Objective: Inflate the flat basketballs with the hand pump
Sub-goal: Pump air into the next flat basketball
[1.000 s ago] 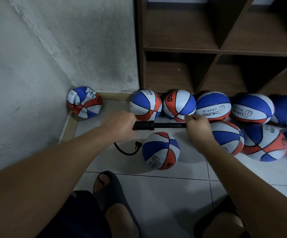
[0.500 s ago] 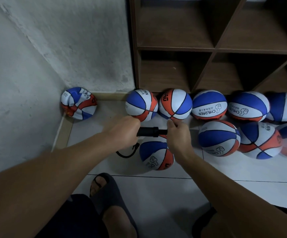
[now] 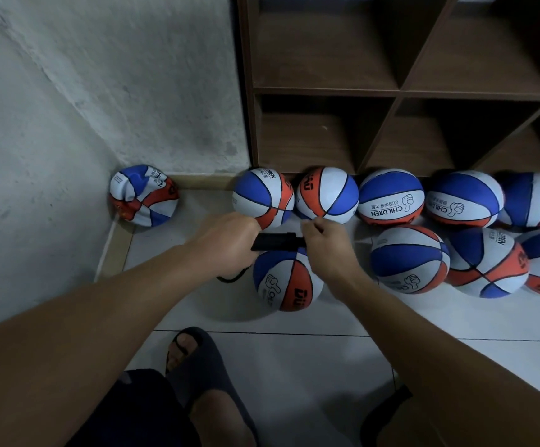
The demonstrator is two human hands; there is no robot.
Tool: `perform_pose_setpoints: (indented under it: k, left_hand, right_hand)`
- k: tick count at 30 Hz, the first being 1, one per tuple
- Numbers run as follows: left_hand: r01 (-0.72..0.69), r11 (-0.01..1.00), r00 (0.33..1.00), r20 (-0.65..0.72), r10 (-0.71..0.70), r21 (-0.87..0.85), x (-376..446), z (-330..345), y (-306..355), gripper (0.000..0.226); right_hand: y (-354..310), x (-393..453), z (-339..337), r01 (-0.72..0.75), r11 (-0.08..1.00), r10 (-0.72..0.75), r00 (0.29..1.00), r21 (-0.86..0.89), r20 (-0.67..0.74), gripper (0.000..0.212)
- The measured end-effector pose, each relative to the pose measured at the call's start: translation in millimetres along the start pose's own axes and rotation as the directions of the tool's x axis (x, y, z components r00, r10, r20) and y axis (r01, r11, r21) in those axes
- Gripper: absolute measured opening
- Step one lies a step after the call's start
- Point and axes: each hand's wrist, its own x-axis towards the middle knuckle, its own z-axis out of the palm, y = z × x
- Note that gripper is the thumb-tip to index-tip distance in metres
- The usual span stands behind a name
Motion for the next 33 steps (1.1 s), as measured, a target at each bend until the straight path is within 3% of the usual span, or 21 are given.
perform_pose_setpoints:
  k: [6,10,14,22,33]
  left_hand:
    - [0.084,0.996,0.996,0.016,-0.084,0.036,3.1,0.3,-34.1,0.042]
    - [0.076,0.997,0.996,0.053,-0.074,-0.021,3.0,0.6,-24.1,0.039]
    - [0.068,0.997,0.998,0.002,-0.068,0.041,5.6,4.3,-7.3,0.028]
    - [0.037,0.997,0.999,0.000,-0.037,0.063,0.4,-2.0,12.9,0.015]
    - [-0.016,0.999,1.000,-0.006,0.016,0.043,-1.3,5.3,5.0,0.028]
  right_hand:
    - [8.2,27.0,-60.0,-0.144,0.988,0.150,0.982,0.051,-0.115,0.025]
    - [10.5,24.2,-55.1,-0.143,0.988,0.150,0.978,0.055,-0.148,0.025]
    - [4.4,7.7,-23.8,-0.073,0.992,0.089,0.981,0.098,-0.170,0.028]
    - [0.2,-3.7,7.1,-0.029,0.993,0.040,0.995,0.116,-0.094,0.029]
    - [1.6,-2.6,6.5,-0.028,0.999,0.027,1.000,0.031,0.014,0.032]
